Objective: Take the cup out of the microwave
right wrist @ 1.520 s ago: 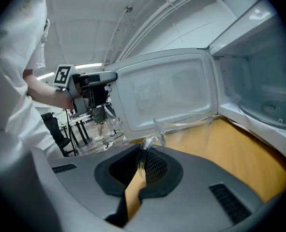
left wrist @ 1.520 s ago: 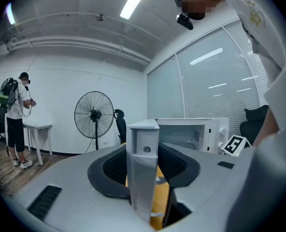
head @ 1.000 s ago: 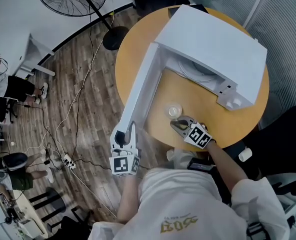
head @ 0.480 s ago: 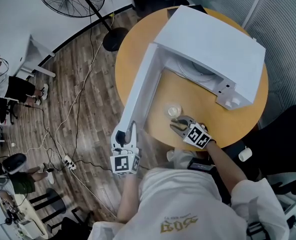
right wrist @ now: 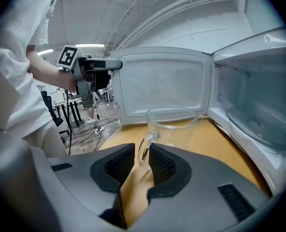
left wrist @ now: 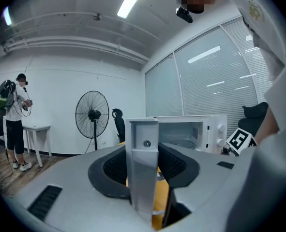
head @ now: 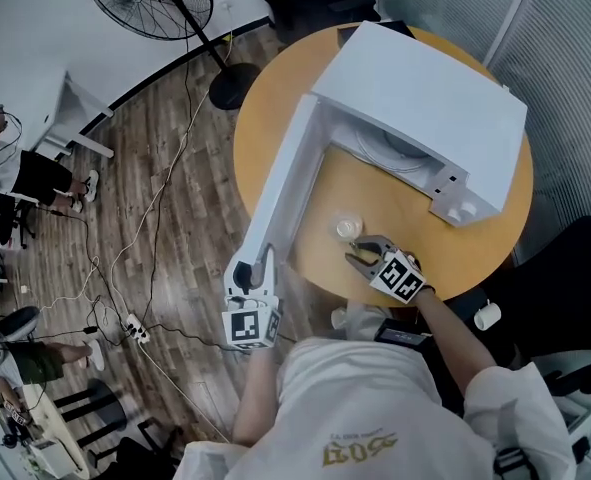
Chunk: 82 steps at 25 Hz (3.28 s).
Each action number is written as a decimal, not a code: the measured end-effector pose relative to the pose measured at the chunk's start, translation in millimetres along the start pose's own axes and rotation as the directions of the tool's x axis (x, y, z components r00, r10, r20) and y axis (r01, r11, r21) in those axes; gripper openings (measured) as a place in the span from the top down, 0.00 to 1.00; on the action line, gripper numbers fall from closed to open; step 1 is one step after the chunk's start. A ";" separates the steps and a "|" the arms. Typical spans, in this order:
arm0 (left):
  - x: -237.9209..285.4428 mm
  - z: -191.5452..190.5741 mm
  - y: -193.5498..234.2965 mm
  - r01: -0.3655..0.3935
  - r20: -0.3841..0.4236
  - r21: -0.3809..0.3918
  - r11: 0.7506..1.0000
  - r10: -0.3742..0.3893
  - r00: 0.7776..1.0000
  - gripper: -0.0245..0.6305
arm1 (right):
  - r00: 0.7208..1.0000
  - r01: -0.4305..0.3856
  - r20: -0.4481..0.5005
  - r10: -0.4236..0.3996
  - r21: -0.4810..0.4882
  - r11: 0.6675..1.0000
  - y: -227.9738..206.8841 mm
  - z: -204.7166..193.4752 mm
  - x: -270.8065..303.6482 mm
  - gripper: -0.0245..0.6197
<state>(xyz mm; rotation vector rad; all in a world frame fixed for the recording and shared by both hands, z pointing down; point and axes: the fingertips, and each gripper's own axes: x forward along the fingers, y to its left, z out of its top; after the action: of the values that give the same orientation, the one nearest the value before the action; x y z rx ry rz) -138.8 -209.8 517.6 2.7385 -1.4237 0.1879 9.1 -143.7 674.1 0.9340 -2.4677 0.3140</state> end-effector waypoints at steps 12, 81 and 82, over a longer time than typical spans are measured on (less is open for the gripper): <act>-0.3 -3.1 -3.6 0.005 0.013 -0.010 1.000 -0.004 1.000 0.69 | 0.993 0.118 -0.036 -0.115 0.125 0.985 -16.1 -3.3 -34.0 0.78; -1.2 -2.0 -9.4 0.054 -0.014 -0.060 0.997 -0.055 0.998 0.69 | 0.775 0.453 0.235 -0.586 0.440 0.776 -35.3 111.6 -134.6 0.95; -1.4 -1.6 -9.2 0.056 -0.012 -0.061 0.997 -0.057 0.998 0.69 | 0.774 0.451 0.236 -0.588 0.445 0.773 -35.9 111.8 -135.1 0.95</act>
<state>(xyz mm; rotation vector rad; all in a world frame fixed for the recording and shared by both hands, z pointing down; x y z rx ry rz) -132.2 -203.2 519.1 2.7188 -1.3244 0.1584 81.6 -136.0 510.7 1.9616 -2.3493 0.4403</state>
